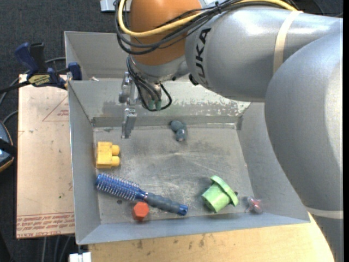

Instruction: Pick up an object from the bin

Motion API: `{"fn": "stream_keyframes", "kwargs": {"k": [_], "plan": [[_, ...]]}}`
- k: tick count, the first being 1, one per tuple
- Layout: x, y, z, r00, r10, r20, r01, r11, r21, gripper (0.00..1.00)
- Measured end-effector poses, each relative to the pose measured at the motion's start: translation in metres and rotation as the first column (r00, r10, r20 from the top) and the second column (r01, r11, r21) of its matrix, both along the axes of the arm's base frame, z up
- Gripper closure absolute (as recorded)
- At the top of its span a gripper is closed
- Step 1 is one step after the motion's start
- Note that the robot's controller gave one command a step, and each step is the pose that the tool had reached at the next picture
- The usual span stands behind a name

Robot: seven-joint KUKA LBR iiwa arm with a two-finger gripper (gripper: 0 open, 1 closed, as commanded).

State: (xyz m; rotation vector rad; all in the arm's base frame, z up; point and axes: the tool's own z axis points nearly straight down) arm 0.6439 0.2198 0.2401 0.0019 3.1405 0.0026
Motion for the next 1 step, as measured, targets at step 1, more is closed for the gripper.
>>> {"fn": "stream_keyframes", "kwargs": {"k": [1], "plan": [[-0.0810,0.0008,-0.0923,0.990,0.140,-0.010,-0.140,0.990,-0.002,0.00]]}}
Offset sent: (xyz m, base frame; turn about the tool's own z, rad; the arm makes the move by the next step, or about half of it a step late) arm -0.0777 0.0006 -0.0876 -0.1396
